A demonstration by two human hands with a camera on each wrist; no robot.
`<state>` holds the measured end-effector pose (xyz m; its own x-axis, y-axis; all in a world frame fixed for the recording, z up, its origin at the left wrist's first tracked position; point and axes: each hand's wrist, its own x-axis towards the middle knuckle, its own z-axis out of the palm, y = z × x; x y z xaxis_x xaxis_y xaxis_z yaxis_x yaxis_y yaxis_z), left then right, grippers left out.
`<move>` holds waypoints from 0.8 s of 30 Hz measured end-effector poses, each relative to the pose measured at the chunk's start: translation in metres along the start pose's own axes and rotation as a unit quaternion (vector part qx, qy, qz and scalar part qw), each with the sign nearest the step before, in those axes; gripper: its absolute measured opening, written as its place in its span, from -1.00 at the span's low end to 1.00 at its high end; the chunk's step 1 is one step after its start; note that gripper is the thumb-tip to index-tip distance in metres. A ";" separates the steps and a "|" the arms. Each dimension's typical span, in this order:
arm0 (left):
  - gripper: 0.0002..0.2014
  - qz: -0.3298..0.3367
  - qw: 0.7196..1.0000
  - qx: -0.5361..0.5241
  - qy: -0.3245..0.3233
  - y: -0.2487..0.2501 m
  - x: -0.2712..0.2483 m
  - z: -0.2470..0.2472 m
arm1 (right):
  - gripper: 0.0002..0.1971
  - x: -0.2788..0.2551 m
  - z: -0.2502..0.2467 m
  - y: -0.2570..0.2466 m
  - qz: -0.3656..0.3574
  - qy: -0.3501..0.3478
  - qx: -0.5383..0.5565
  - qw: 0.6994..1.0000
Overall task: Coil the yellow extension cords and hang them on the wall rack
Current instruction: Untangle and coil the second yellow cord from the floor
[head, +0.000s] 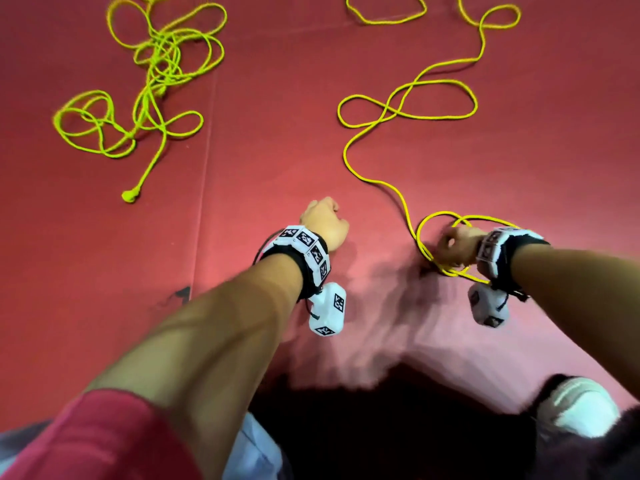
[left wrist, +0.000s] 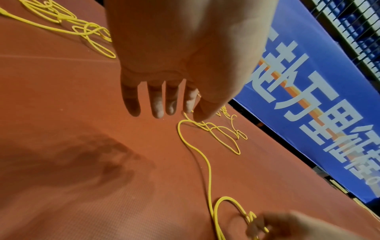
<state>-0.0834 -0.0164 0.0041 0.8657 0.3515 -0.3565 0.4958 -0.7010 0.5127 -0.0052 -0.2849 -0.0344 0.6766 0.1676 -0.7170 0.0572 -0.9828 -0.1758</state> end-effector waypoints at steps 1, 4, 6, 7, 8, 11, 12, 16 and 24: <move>-0.65 0.006 1.000 0.000 -0.002 0.005 -0.006 -0.004 | -0.79 -0.012 -0.010 -0.014 -0.013 0.023 0.056 0.998; -0.61 0.033 0.999 -0.016 -0.032 0.027 -0.020 -0.016 | -0.86 -0.040 -0.043 -0.051 -0.068 0.048 0.211 0.974; -0.59 0.048 0.995 -0.068 -0.060 0.050 -0.028 -0.030 | -0.77 -0.066 -0.073 -0.078 -0.128 0.015 0.277 0.952; -0.56 0.051 0.991 -0.108 -0.066 0.063 -0.033 -0.039 | -0.77 -0.086 -0.089 -0.093 -0.163 -0.004 0.301 0.940; -0.52 0.054 0.985 -0.152 -0.064 0.076 -0.039 -0.049 | -0.80 -0.104 -0.103 -0.104 -0.193 -0.018 0.325 0.926; -0.45 0.071 0.957 -0.274 -0.064 0.107 -0.063 -0.084 | -0.84 -0.155 -0.137 -0.134 -0.253 -0.005 0.350 0.902; -0.46 0.090 0.946 -0.303 -0.072 0.114 -0.070 -0.096 | -0.83 -0.168 -0.144 -0.140 -0.257 0.004 0.364 0.895; -0.42 0.138 0.922 -0.348 -0.102 0.122 -0.092 -0.142 | -0.84 -0.209 -0.159 -0.156 -0.275 0.021 0.446 0.852; -0.74 0.235 0.901 -0.361 -0.037 0.125 -0.137 -0.187 | -0.86 -0.270 -0.182 -0.175 -0.339 0.016 0.457 0.822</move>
<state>-0.1274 -0.0362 0.2628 0.9982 0.0601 -0.0038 0.0137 -0.1648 0.9862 -0.0642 -0.1722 0.3133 0.7364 0.6363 -0.2299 -0.1373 -0.1921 -0.9717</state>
